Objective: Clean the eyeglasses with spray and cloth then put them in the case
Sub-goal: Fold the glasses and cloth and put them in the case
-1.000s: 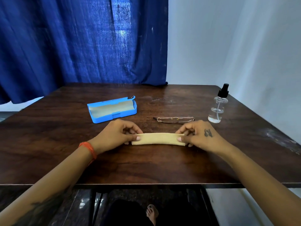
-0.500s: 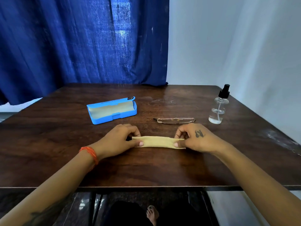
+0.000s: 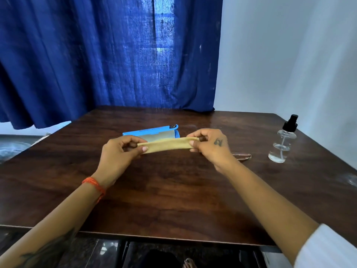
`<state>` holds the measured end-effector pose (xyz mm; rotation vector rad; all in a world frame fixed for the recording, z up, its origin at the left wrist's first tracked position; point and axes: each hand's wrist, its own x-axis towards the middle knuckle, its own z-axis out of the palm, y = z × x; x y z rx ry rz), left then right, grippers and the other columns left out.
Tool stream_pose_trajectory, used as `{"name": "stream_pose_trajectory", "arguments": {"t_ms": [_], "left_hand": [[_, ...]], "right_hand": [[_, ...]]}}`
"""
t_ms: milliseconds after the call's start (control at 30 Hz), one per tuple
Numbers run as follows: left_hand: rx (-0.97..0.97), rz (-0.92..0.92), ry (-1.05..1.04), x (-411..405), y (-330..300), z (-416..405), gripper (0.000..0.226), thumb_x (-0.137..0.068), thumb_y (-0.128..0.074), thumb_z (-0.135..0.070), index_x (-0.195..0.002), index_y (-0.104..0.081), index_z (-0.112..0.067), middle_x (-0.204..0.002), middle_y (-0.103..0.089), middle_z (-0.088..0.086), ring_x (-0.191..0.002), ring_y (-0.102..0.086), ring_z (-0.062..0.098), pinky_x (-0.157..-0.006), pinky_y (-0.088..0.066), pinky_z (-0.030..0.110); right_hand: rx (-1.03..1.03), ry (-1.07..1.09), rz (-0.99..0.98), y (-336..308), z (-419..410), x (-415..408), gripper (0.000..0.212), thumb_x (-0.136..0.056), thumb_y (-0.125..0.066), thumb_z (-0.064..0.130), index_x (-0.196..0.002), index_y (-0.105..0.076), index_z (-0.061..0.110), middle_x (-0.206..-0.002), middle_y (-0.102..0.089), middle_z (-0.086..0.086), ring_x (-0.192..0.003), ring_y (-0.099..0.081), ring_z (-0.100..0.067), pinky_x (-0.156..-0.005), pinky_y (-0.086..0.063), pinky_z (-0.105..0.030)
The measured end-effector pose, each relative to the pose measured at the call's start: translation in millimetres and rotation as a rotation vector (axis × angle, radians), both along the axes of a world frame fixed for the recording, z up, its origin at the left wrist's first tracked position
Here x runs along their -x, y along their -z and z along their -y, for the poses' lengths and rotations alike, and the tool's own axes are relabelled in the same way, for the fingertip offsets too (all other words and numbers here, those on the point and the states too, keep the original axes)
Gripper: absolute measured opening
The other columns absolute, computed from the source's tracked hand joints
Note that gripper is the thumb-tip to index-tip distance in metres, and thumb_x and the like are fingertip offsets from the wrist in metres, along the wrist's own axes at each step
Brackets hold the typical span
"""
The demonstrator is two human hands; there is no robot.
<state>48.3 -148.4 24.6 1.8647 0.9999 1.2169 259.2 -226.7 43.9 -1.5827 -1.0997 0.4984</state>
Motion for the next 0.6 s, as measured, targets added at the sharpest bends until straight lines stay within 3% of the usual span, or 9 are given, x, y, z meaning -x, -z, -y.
{"name": "stream_pose_trajectory", "arguments": {"t_ms": [100,167,233,300,433,600], "left_hand": [[-0.118,-0.122,-0.168,7.4,-2.5,-16.3,0.011,-0.071,-0.076,-0.018,-0.082,-0.073,-0.020,-0.069,-0.065,-0.010,-0.066,-0.059,0.008,-0.064,-0.042,0.011],[-0.172,-0.176,-0.200,8.9,-4.2,-23.3,0.011,-0.072,-0.075,-0.020,-0.082,-0.073,-0.020,-0.070,-0.066,-0.010,-0.067,-0.060,0.014,-0.065,-0.043,0.013],[-0.222,-0.220,-0.211,8.3,-5.3,-29.7,0.009,-0.073,-0.075,-0.020,-0.081,-0.072,-0.021,-0.074,-0.069,-0.004,-0.070,-0.063,0.020,-0.070,-0.048,0.027],[-0.238,-0.231,-0.226,7.8,-3.3,-36.8,0.008,-0.073,-0.074,-0.021,-0.080,-0.071,-0.023,-0.077,-0.070,-0.003,-0.072,-0.064,0.020,-0.072,-0.049,0.031],[-0.246,-0.181,-0.281,6.1,8.1,-46.0,0.009,-0.073,-0.074,-0.018,-0.079,-0.069,-0.022,-0.079,-0.069,-0.002,-0.072,-0.061,0.010,-0.066,-0.040,0.008],[-0.242,-0.163,-0.280,-0.3,19.4,-50.0,0.015,-0.071,-0.076,-0.015,-0.076,-0.064,-0.022,-0.073,-0.065,-0.003,-0.068,-0.060,0.009,-0.065,-0.045,0.015]], "right_hand": [[-0.037,0.081,0.129,6.8,-31.4,10.6,0.014,-0.076,-0.070,0.001,-0.083,-0.072,0.013,-0.085,-0.067,-0.007,-0.069,-0.065,-0.014,-0.070,-0.058,-0.028],[-0.047,0.133,0.221,10.2,-47.3,14.4,0.013,-0.074,-0.073,0.007,-0.077,-0.070,0.019,-0.084,-0.067,-0.002,-0.072,-0.062,-0.011,-0.067,-0.053,-0.021],[-0.047,0.174,0.269,13.2,-60.7,16.3,0.017,-0.073,-0.074,0.012,-0.071,-0.064,0.026,-0.076,-0.064,0.007,-0.065,-0.054,-0.001,-0.058,-0.039,-0.008],[-0.033,0.192,0.279,17.7,-72.3,17.3,0.017,-0.073,-0.075,0.014,-0.070,-0.063,0.026,-0.067,-0.057,0.014,-0.060,-0.049,0.003,-0.053,-0.034,-0.005],[-0.051,0.209,0.352,27.0,-82.6,20.2,0.014,-0.072,-0.077,0.013,-0.075,-0.065,0.019,-0.067,-0.051,0.016,-0.058,-0.047,0.003,-0.060,-0.038,-0.008],[-0.129,0.191,0.568,33.6,-82.7,24.4,0.013,-0.075,-0.072,0.008,-0.077,-0.060,0.012,-0.074,-0.062,0.000,-0.070,-0.056,-0.015,-0.065,-0.036,-0.021]]}}
